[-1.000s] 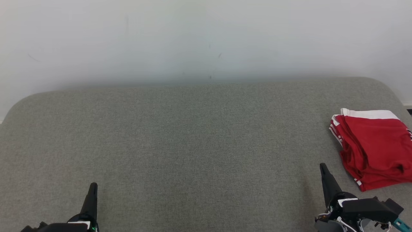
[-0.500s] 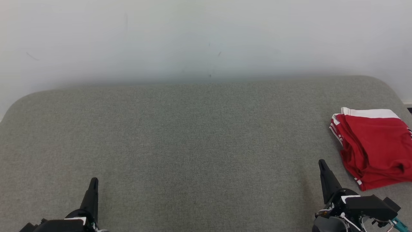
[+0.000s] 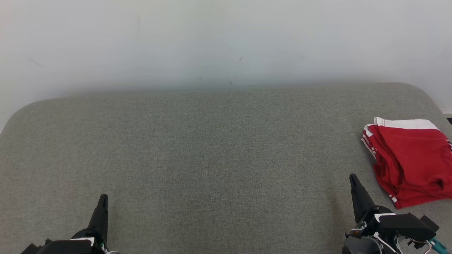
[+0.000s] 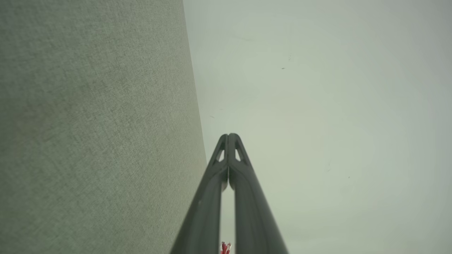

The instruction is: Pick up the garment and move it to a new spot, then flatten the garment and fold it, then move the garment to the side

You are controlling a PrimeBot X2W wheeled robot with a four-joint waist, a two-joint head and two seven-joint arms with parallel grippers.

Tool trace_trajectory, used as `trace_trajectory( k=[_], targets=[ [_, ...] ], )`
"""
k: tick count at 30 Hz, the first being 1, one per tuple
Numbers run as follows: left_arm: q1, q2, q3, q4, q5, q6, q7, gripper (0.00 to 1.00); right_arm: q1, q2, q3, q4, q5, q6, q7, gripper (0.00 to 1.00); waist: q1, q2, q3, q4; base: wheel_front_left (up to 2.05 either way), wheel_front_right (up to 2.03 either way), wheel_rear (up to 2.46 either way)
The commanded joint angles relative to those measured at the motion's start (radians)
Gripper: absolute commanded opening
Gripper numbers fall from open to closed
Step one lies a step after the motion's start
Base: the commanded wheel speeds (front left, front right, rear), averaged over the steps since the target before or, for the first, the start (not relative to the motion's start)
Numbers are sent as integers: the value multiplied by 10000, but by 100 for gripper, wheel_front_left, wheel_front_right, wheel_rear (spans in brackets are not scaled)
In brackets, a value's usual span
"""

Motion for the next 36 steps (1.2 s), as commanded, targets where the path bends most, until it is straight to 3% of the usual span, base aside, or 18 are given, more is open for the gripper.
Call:
trace_trajectory(
  k=[1, 36],
  targets=[
    [-104, 30, 31, -38, -58, -30, 2, 0, -59, -2, 11, -32, 16, 9, 21, 0, 0, -1, 0, 0, 0, 0, 0],
    [-102, 30, 29, -39, -60, -30, 0, 0, -58, -2, 11, -31, 17, 7, 20, 0, 0, -1, 0, 0, 0, 0, 0]
  ],
)
